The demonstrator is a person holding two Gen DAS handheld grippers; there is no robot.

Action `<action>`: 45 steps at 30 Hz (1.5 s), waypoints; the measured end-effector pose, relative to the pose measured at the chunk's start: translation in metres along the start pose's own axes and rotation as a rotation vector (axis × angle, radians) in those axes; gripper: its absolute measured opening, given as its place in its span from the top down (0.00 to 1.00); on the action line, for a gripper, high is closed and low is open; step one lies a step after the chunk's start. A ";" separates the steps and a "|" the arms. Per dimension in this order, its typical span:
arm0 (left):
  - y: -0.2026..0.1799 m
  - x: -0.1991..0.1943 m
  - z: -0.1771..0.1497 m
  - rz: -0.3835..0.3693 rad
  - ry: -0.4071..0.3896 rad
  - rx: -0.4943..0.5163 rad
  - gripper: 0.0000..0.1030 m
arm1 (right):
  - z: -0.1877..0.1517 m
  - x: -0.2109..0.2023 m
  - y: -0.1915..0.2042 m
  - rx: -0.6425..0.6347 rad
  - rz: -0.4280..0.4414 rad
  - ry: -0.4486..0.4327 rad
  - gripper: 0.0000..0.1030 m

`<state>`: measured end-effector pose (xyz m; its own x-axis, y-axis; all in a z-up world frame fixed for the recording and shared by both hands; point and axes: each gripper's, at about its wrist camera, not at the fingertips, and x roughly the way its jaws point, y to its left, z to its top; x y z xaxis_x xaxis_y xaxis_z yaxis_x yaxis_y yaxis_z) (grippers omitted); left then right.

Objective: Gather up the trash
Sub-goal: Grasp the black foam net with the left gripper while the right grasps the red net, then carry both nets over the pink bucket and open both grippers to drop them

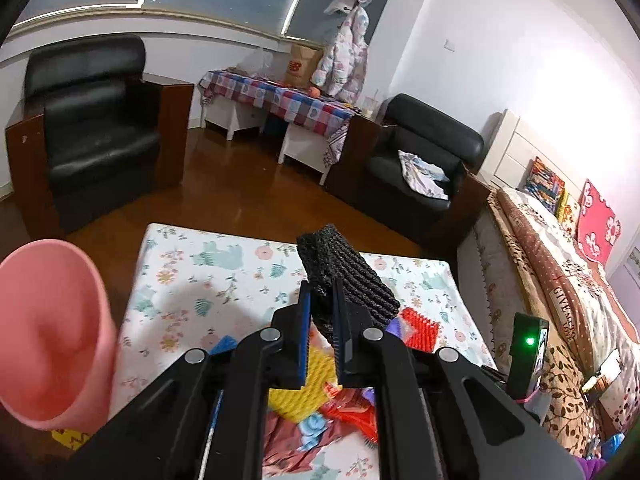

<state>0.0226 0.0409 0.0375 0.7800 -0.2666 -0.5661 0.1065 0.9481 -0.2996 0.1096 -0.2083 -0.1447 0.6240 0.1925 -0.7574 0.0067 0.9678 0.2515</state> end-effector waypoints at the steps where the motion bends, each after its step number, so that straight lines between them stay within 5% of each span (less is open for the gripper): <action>1: 0.002 -0.003 -0.001 0.007 0.000 -0.002 0.91 | -0.001 0.000 0.001 -0.008 -0.002 -0.010 0.64; 2: 0.003 -0.005 -0.001 0.011 -0.001 -0.004 0.91 | -0.001 0.000 0.003 -0.016 0.012 -0.010 0.76; 5: 0.011 -0.013 -0.004 0.030 -0.001 -0.011 0.91 | 0.000 -0.005 0.004 -0.022 0.002 -0.028 0.89; 16: 0.036 -0.046 -0.005 0.091 -0.047 -0.038 0.91 | 0.007 -0.078 0.015 -0.058 -0.026 -0.205 0.90; 23: 0.067 -0.093 0.004 0.200 -0.135 -0.040 0.91 | 0.019 -0.115 0.083 -0.187 0.114 -0.287 0.90; 32: 0.128 -0.133 -0.008 0.410 -0.163 -0.071 0.91 | 0.016 -0.093 0.217 -0.385 0.367 -0.181 0.90; 45: 0.190 -0.112 -0.039 0.535 -0.052 -0.139 0.91 | -0.031 -0.015 0.343 -0.544 0.421 0.004 0.90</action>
<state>-0.0688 0.2441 0.0144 0.7327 0.2586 -0.6295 -0.3927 0.9161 -0.0807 0.0784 0.1261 -0.0653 0.4848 0.5695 -0.6638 -0.6296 0.7541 0.1870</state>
